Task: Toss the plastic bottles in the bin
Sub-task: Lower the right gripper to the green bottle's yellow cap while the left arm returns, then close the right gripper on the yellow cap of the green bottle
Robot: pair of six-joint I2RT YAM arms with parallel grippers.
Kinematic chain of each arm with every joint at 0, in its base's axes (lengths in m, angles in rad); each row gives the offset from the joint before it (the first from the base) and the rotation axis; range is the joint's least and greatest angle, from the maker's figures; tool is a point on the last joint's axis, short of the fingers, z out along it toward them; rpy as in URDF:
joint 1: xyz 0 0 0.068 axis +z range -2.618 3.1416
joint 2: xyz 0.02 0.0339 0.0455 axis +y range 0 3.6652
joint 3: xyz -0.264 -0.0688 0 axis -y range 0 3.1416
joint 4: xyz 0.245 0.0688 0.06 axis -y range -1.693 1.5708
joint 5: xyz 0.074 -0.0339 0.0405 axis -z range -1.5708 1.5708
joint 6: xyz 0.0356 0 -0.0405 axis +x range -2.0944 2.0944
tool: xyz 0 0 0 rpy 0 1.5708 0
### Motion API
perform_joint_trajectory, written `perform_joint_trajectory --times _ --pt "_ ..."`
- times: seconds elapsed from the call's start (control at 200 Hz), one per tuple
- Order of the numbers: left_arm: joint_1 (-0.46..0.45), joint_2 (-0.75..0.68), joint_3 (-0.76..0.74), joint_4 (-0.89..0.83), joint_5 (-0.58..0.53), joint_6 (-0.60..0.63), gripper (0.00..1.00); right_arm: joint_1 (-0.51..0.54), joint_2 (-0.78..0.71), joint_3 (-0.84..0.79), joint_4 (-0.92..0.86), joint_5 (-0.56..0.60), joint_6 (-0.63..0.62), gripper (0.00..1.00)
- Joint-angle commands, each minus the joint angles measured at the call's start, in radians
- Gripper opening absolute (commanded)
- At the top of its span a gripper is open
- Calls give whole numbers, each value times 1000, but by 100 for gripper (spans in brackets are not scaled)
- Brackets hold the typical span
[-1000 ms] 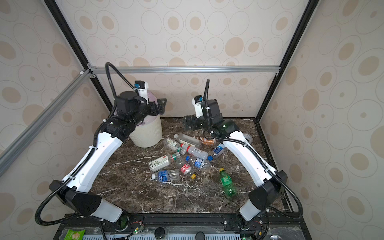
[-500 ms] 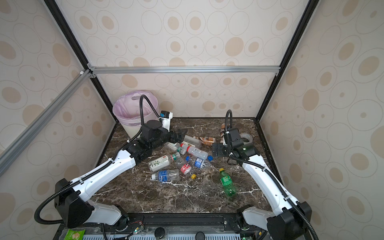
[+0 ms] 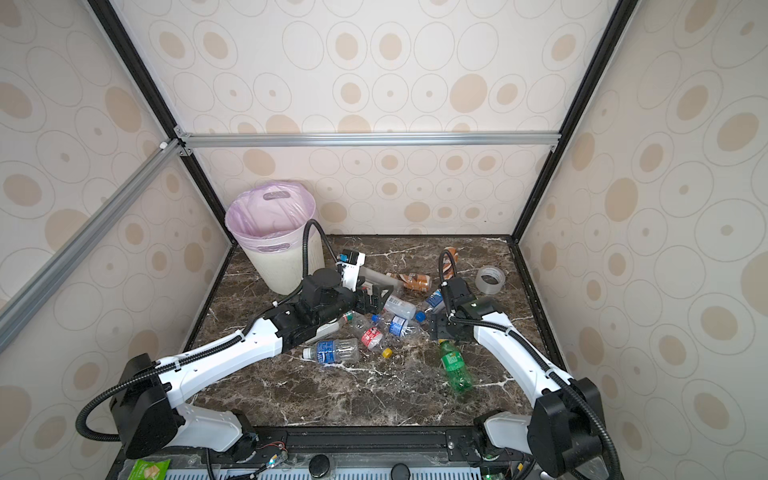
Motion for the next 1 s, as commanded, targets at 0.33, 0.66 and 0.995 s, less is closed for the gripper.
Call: perform_joint_trajectory --times 0.33,0.66,0.995 --pt "-12 -59 -93 73 -3 -48 99 -6 130 -2 -15 -10 -79 75" --pt "-13 -42 -92 49 -2 -48 99 -5 226 9 18 -49 -103 67" --pt "-13 -11 -62 31 -1 -30 99 -5 301 23 52 -29 -105 59"
